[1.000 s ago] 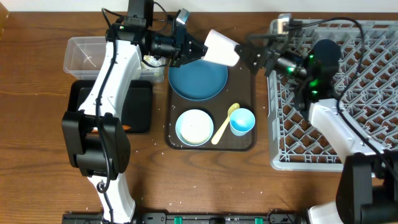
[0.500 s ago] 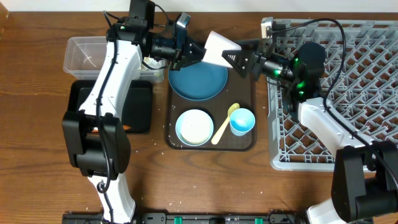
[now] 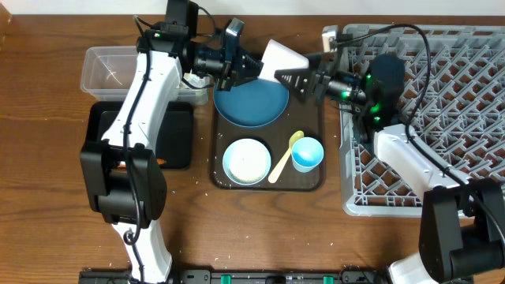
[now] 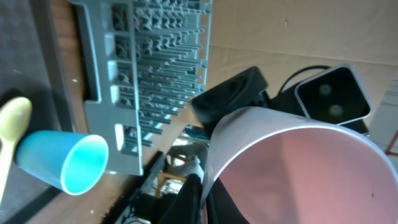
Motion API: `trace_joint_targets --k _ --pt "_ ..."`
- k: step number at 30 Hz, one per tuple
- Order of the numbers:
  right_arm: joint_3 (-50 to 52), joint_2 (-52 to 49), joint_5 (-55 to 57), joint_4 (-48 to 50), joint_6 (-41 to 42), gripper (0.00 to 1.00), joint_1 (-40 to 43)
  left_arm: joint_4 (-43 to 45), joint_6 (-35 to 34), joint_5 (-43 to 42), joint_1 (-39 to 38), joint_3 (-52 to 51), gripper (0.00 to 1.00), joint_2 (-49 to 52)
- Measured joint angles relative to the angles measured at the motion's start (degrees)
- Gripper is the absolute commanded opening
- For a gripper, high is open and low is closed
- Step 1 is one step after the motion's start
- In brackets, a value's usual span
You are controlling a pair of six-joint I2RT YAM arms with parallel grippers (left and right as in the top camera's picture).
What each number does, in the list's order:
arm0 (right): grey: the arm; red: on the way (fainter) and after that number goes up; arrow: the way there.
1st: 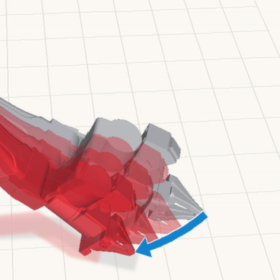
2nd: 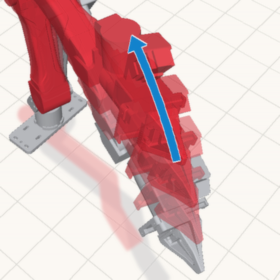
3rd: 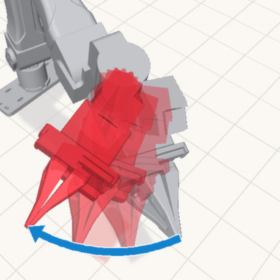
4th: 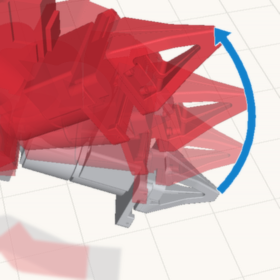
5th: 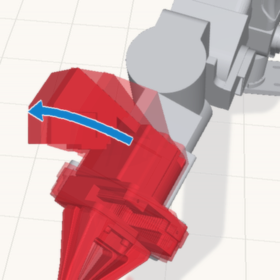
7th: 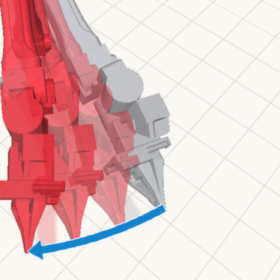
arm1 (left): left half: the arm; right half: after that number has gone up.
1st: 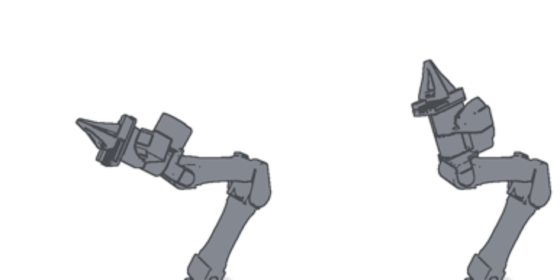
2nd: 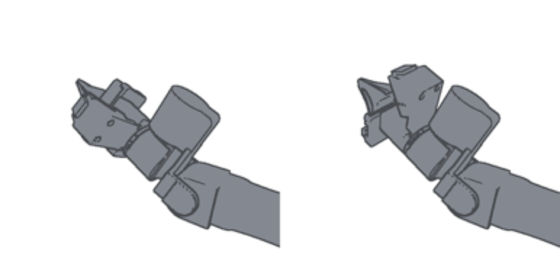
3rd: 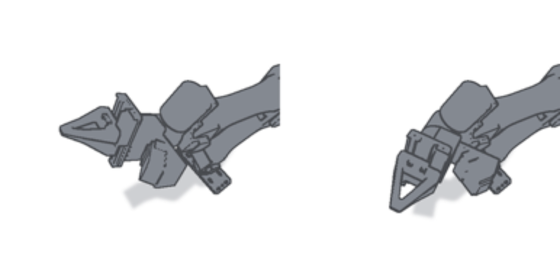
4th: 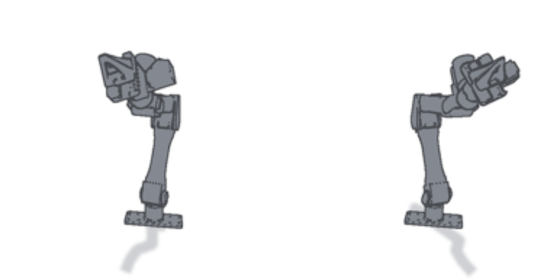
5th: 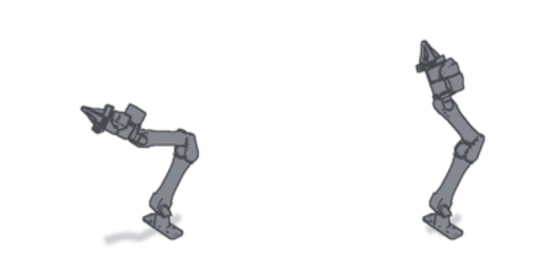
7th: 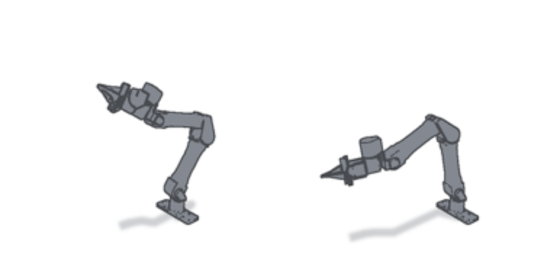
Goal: Sort waste into correct bins and load items into the dishwasher rack
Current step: 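Grasp the pink cup with the right gripper and release the left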
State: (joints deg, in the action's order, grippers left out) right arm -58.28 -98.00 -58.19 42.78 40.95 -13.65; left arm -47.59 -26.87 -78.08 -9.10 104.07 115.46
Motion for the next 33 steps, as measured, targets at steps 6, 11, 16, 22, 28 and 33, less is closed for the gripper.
trace_joint_targets --k 6,11,16,22,28,33 --pt "0.0 0.0 -1.3 0.1 -0.4 0.75 0.0 0.0 -0.3 -1.5 0.0 0.0 0.06 0.0" --pt "0.0 0.0 -1.4 3.9 -0.4 0.77 0.2 0.0 -0.3 -2.4 0.0 0.0 0.06 0.0" --pt "0.0 0.0 -1.3 9.3 1.3 0.77 0.7 0.0 -0.3 -3.7 -0.1 0.0 0.06 0.0" --pt "0.0 0.0 -1.6 9.8 2.4 0.68 0.9 0.0 -0.3 -4.1 -0.1 0.0 0.06 0.0" --pt "0.0 0.0 -2.3 10.1 3.5 0.50 1.4 0.0 -0.1 -4.3 -0.2 0.0 0.08 0.0" --pt "0.0 0.0 -2.8 10.2 3.6 0.50 2.2 0.0 -0.1 -4.3 -0.3 0.0 0.11 0.0"
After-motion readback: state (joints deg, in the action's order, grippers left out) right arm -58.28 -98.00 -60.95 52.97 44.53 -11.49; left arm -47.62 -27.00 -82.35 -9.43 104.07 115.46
